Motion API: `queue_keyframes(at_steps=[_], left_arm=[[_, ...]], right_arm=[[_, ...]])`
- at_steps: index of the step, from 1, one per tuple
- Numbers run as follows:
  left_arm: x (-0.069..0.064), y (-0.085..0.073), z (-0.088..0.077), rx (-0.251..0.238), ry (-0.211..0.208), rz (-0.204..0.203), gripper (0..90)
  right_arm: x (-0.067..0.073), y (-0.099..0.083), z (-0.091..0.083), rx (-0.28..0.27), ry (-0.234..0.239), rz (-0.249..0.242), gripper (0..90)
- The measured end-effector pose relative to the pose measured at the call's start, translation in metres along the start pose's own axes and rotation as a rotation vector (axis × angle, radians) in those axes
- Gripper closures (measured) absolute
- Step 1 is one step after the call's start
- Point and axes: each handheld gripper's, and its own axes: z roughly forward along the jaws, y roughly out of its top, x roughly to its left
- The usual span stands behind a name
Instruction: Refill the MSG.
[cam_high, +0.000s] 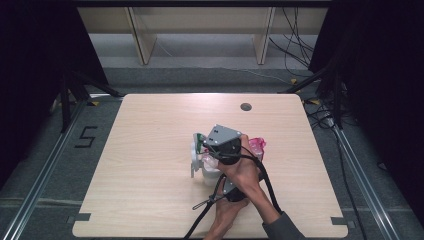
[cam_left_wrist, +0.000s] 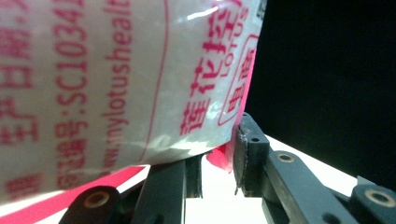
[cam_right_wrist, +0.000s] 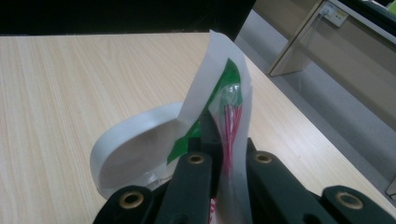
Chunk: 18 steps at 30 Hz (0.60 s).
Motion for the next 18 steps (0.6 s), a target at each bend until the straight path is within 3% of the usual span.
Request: queue_keyframes(at_steps=[1,2,4,5,6,8,12,13,14,16,17,18], left_arm=[[0.0,0.0,0.0,0.0,0.0,0.0,74.7],[-0.0042,-0.0002,0.0041,-0.064,-0.006,-0.062,74.7],[-0.0007,0.0005,0.001,-0.025,-0.002,-0.009,74.8],[-0.0038,0.0,0.0038,-0.062,-0.003,-0.055,74.8],[-0.0045,-0.0006,0.0044,-0.065,-0.003,-0.066,74.7],[-0.0034,-0.0003,0.0028,-0.039,0.003,-0.043,74.7],[-0.0043,-0.0003,0.004,-0.065,-0.001,-0.062,74.7],[-0.0015,-0.0009,0.0018,-0.028,0.001,-0.023,74.7],[-0.0031,-0.0013,0.0039,-0.058,0.001,-0.059,74.7],[-0.003,-0.0007,0.0043,-0.064,-0.007,-0.064,74.8],[-0.0027,0.0001,0.004,-0.06,-0.007,-0.056,74.8],[0.0002,0.0015,0.0003,-0.015,0.0,-0.005,74.8]], right_arm=[[0.0003,0.0005,-0.0008,0.002,0.001,0.003,90.0],[0.0003,0.0005,-0.0008,0.002,0.001,0.003,90.0],[0.0008,0.0017,-0.0019,-0.002,0.001,-0.004,90.0],[0.0008,0.0017,-0.0019,-0.002,0.001,-0.004,90.0],[0.0002,0.0002,-0.0001,0.003,0.002,-0.001,90.0],[-0.0005,0.0002,-0.0009,0.003,0.001,0.003,90.0],[-0.0005,0.0013,-0.0027,-0.005,0.004,0.003,90.0],[0.0001,-0.0001,0.0003,0.002,0.002,0.002,90.0],[0.0,-0.0005,0.0007,0.006,-0.002,0.003,90.0],[0.0,0.0007,-0.0015,-0.005,0.006,0.003,90.0],[0.0,0.0007,-0.0015,-0.005,0.006,0.003,90.0],[0.0003,0.0017,-0.0033,-0.011,0.006,0.008,90.0]])
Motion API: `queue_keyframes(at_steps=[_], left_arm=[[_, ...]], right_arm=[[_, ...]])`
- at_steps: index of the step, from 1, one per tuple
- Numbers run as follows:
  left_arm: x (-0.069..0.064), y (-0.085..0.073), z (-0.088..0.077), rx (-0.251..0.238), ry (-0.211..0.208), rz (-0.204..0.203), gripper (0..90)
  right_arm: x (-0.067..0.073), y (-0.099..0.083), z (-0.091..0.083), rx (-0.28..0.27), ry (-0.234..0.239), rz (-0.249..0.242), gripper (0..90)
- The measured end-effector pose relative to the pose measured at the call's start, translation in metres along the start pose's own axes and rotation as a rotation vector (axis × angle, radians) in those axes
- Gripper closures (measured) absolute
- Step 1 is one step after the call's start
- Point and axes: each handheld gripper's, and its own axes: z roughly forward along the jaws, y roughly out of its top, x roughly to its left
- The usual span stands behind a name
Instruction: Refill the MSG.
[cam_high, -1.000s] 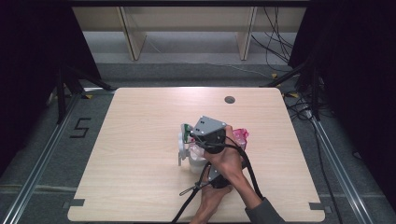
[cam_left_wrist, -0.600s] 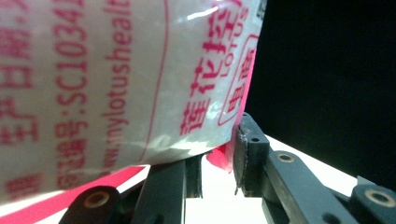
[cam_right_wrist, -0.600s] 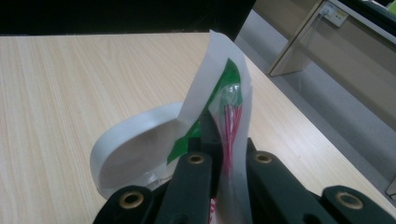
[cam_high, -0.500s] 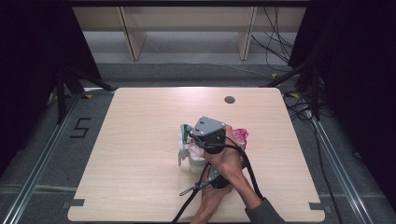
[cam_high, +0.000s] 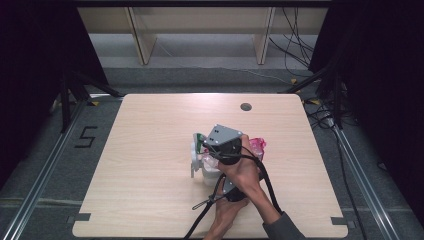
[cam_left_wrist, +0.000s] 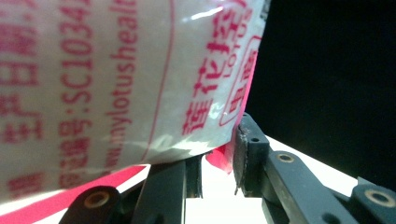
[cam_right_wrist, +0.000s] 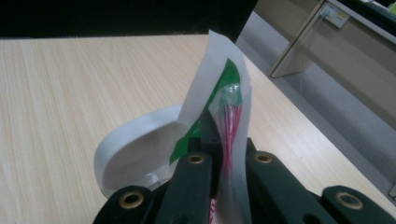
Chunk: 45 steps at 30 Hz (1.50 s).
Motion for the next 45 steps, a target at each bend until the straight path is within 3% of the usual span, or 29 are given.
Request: queue_keyframes(at_steps=[3,4,5,7,8,9,11,12,13,15,17,18,19,22,23,24,26,37,38,42,43,45], left_arm=[[-0.002,-0.002,0.001,-0.002,0.003,-0.021,74.7],[0.0,-0.002,-0.001,0.037,0.015,0.009,74.7],[-0.003,-0.004,0.004,-0.044,-0.003,-0.066,74.7],[-0.003,-0.002,0.004,-0.048,-0.011,-0.058,74.7],[0.001,-0.001,0.0,0.011,-0.001,0.013,74.7],[-0.002,0.0,0.001,-0.009,0.008,-0.02,74.8],[-0.001,-0.001,-0.001,0.015,0.018,-0.006,74.7],[-0.003,-0.003,0.003,-0.034,0.008,-0.047,74.7],[-0.003,-0.003,0.004,-0.042,-0.006,-0.06,74.7],[-0.003,-0.002,0.004,-0.045,-0.01,-0.054,74.7],[0.0,-0.002,0.001,-0.011,0.001,-0.009,74.7],[-0.003,-0.002,0.004,-0.047,-0.004,-0.057,74.7],[-0.003,-0.003,0.005,-0.048,-0.006,-0.064,74.7],[-0.003,-0.003,0.004,-0.043,-0.011,-0.053,74.7],[-0.001,-0.002,0.001,-0.013,-0.003,-0.012,74.7],[-0.004,-0.002,0.003,-0.047,-0.001,-0.056,74.7],[-0.004,-0.003,0.004,-0.047,-0.005,-0.061,74.7],[-0.003,-0.005,0.003,-0.024,0.003,-0.058,74.2],[-0.004,-0.006,0.004,-0.022,-0.016,-0.063,74.1],[-0.004,-0.007,0.005,-0.014,-0.012,-0.071,73.5],[-0.004,-0.007,0.004,-0.01,0.026,-0.073,73.5],[-0.002,-0.008,0.001,0.024,0.002,-0.046,73.4]], right_arm=[[0.0,-0.001,0.001,0.01,-0.003,-0.001,90.0],[-0.001,-0.002,0.004,0.01,-0.007,-0.011,90.0],[-0.001,-0.003,0.005,0.013,-0.003,-0.003,90.0],[0.001,-0.003,0.003,0.017,-0.001,0.007,90.0],[0.0,-0.001,0.002,0.007,-0.001,-0.007,90.0],[0.0,0.0,0.001,0.005,-0.003,-0.008,90.0],[0.001,-0.001,0.001,0.008,-0.001,0.007,90.0],[-0.001,-0.002,0.002,0.009,-0.003,-0.009,90.0],[-0.001,-0.003,0.003,0.013,0.001,0.009,90.0],[-0.001,-0.002,0.002,0.007,-0.003,-0.007,90.0],[0.0,-0.001,0.001,0.003,-0.002,0.007,90.0],[0.0,-0.001,0.001,0.007,-0.001,0.007,90.0],[0.0,-0.002,0.002,0.007,-0.001,0.009,90.0],[0.0,-0.002,0.002,0.006,0.0,0.004,90.0],[0.0,-0.001,0.001,0.002,-0.002,0.008,90.0],[0.0,-0.001,0.001,0.003,-0.002,0.004,90.0],[-0.001,-0.002,0.003,0.006,-0.005,-0.005,90.0],[-0.004,-0.004,-0.004,-0.019,0.022,0.024,90.0],[-0.005,-0.005,-0.006,-0.023,0.024,0.031,90.0],[-0.01,-0.006,-0.009,-0.041,0.038,0.042,90.0],[-0.01,-0.007,-0.01,-0.046,0.039,0.052,90.0],[-0.013,-0.008,-0.013,-0.064,0.047,0.069,90.0]])
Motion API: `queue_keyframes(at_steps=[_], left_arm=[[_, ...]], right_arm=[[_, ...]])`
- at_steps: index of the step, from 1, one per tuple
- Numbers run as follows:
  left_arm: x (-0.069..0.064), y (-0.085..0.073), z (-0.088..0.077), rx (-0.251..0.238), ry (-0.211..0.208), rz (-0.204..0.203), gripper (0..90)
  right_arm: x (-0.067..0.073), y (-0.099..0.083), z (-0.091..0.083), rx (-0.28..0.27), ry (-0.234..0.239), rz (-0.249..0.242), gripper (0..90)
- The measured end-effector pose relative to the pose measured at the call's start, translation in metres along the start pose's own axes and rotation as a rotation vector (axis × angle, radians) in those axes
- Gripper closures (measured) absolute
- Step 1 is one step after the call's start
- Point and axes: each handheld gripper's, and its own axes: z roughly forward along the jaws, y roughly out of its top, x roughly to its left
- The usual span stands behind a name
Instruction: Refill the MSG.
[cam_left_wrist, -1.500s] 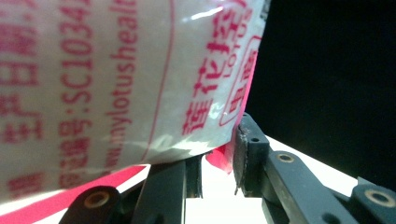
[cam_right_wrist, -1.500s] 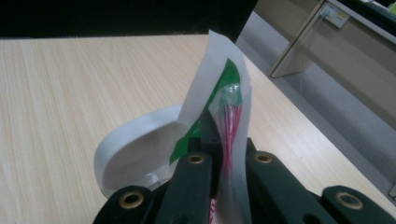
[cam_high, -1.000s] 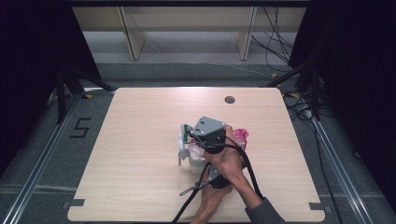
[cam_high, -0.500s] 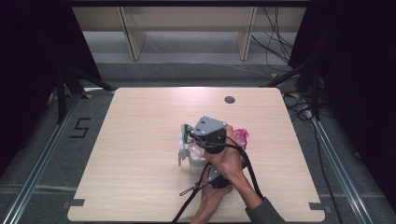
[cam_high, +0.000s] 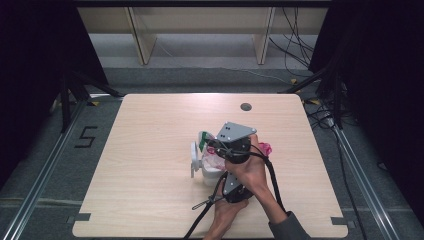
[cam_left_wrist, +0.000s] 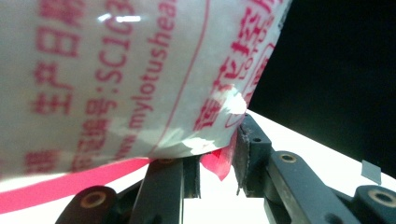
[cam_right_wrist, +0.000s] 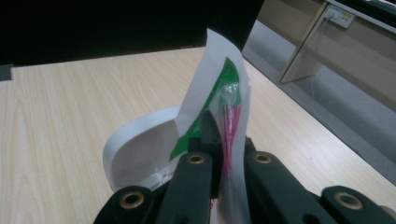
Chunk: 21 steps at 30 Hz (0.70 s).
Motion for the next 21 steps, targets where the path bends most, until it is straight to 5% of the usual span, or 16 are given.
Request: queue_keyframes(at_steps=[4,5,21], left_arm=[[0.0,-0.001,0.0,0.002,-0.002,0.005,73.2],[0.005,0.0,-0.004,0.07,0.012,0.078,72.7],[0.004,-0.002,-0.009,0.125,0.037,0.092,68.5]], right_arm=[[-0.003,-0.001,-0.003,-0.01,0.007,0.004,90.0],[-0.004,-0.002,-0.006,-0.007,0.018,0.009,90.0],[-0.018,-0.007,-0.024,-0.083,0.034,0.091,90.0]])
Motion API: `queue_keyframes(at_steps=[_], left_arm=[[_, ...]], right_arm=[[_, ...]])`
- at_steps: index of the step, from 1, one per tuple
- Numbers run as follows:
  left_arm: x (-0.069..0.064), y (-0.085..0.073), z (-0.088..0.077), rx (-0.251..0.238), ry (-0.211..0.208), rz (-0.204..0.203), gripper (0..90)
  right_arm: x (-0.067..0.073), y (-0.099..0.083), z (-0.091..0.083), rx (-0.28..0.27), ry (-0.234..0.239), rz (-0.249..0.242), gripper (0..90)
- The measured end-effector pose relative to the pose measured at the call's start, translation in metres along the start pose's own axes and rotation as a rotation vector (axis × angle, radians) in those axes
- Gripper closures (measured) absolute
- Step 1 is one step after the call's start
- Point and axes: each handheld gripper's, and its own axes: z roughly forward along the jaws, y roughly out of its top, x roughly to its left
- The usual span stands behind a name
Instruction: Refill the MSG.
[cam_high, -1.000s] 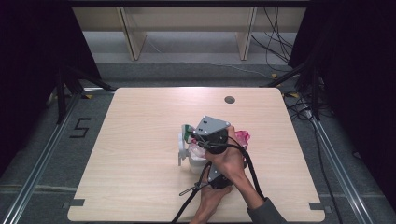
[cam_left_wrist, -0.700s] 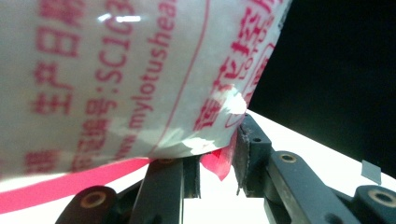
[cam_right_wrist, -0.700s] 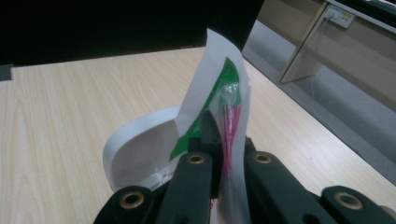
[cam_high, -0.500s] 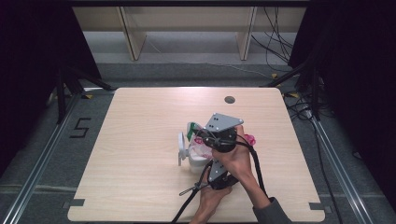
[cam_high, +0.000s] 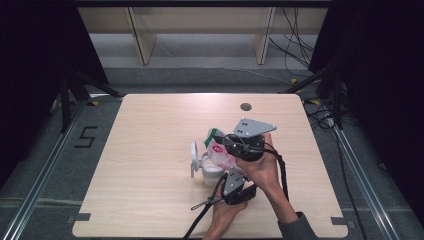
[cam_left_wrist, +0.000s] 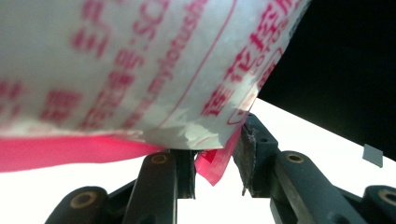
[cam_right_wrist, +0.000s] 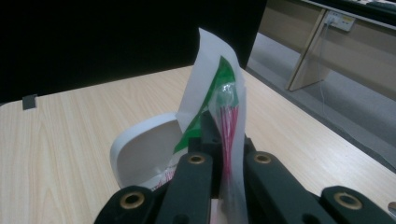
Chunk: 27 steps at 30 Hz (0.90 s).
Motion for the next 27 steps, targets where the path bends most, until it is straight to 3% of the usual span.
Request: queue_keyframes(at_steps=[4,5,6,9,10,15,18,19,21,22,27], left_arm=[[0.0,0.0,-0.002,0.006,0.003,-0.008,65.7],[0.0,0.0,-0.002,0.006,0.003,-0.008,65.0],[0.0,-0.001,-0.001,0.002,0.002,-0.009,65.0],[0.001,-0.002,-0.004,0.025,0.004,-0.009,63.6],[0.0,-0.002,-0.005,0.031,0.003,-0.014,62.5],[-0.001,0.0,-0.007,0.051,-0.005,-0.014,59.8],[-0.002,0.002,-0.009,0.07,0.004,-0.014,57.6],[-0.001,0.003,-0.01,0.075,-0.001,-0.01,56.8],[-0.001,0.004,-0.012,0.08,0.003,-0.002,55.7],[0.0,0.005,-0.013,0.082,0.002,-0.001,55.1],[0.001,0.005,-0.016,0.108,0.019,-0.002,50.6]], right_arm=[[-0.005,-0.001,-0.009,-0.019,0.027,0.029,90.0],[-0.005,-0.001,-0.009,-0.019,0.027,0.029,90.0],[-0.006,-0.001,-0.011,-0.027,-0.008,0.016,90.0],[-0.009,-0.004,-0.018,-0.043,-0.006,0.034,90.0],[-0.012,-0.005,-0.023,-0.053,0.015,0.031,90.0],[-0.015,-0.009,-0.031,-0.077,0.011,0.082,90.0],[-0.019,-0.01,-0.037,-0.098,0.018,0.069,90.0],[-0.02,-0.01,-0.04,-0.094,0.006,0.086,90.0],[-0.019,-0.011,-0.043,-0.098,0.023,0.114,90.0],[-0.021,-0.011,-0.045,-0.107,0.027,0.099,90.0],[-0.024,-0.014,-0.048,-0.136,0.054,0.136,90.0]])
